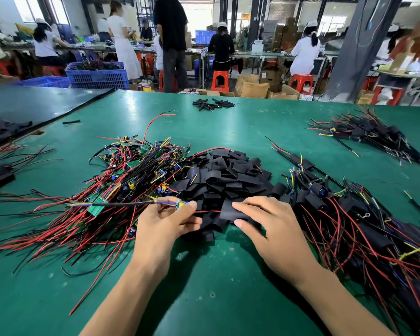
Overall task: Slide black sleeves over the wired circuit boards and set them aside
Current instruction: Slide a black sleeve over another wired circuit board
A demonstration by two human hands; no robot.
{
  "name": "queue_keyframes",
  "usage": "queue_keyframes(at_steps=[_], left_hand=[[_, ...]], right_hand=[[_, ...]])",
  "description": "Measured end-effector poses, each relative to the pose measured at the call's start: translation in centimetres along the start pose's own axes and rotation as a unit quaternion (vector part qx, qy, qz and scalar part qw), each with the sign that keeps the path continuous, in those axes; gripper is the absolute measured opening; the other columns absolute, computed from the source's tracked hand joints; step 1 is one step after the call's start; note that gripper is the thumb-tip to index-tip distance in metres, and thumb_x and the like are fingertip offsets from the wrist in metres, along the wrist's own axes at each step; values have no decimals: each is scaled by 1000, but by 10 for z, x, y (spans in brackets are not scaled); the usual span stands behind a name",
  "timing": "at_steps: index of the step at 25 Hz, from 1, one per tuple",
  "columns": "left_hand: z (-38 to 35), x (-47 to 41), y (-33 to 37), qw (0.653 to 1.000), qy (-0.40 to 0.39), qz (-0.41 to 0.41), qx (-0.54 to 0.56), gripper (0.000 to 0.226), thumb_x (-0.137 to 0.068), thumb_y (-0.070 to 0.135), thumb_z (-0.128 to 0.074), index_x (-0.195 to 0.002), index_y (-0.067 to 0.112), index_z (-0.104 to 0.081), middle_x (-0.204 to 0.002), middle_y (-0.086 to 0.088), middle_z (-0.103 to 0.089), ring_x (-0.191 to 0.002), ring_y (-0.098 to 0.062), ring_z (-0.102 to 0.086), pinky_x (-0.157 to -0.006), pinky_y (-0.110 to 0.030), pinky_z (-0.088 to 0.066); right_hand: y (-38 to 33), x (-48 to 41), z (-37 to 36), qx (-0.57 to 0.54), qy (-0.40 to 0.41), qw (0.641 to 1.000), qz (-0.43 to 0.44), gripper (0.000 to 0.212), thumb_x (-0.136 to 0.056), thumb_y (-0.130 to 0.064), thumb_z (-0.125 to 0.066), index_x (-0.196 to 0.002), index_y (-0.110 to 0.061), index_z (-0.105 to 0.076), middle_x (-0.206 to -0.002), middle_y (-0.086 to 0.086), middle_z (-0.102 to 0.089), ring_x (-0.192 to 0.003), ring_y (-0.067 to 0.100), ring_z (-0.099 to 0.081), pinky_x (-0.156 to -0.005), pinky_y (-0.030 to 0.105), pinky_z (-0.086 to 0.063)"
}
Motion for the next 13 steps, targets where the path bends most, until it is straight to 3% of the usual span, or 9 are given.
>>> queue_keyframes(at_steps=[5, 10, 13], left_hand=[[-1, 1, 2, 1000, -14, -8, 23, 28, -73, 6, -76, -92, 7, -56, -72, -13, -65, -57, -28, -66, -55, -29, -57], [8, -5, 10, 997, 39, -31, 52, 13, -86, -1, -68, -88, 6, -58, -64, -8, -68, -59, -21, -69, -60, -23, -58], [9, -6, 14, 997, 38, -21, 66, 13, -88, -2, -67, -89, 7, -57, -63, -8, -67, -59, -18, -69, -60, -21, -57]], right_hand=[[1, -1, 0, -5, 37, 999, -3, 28, -88, -34, -69, -115, -26, -74, -114, -15, -67, -107, 9, -58, -100, 32, -36], [8, -4, 5, -19, 76, 996, -50, 28, -88, -34, -69, -112, -24, -75, -110, -13, -68, -104, 12, -61, -97, 46, -43], [10, -5, 7, -42, 84, 992, -84, 29, -87, -35, -68, -113, -24, -75, -110, -15, -67, -107, 8, -59, -101, 42, -41]])
Point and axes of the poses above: each hand's wrist, its own x-axis away from the middle knuckle, its own z-axis out of the back of the hand, y = z × x, the point moved 1 cm from there along -x, towards the middle knuckle
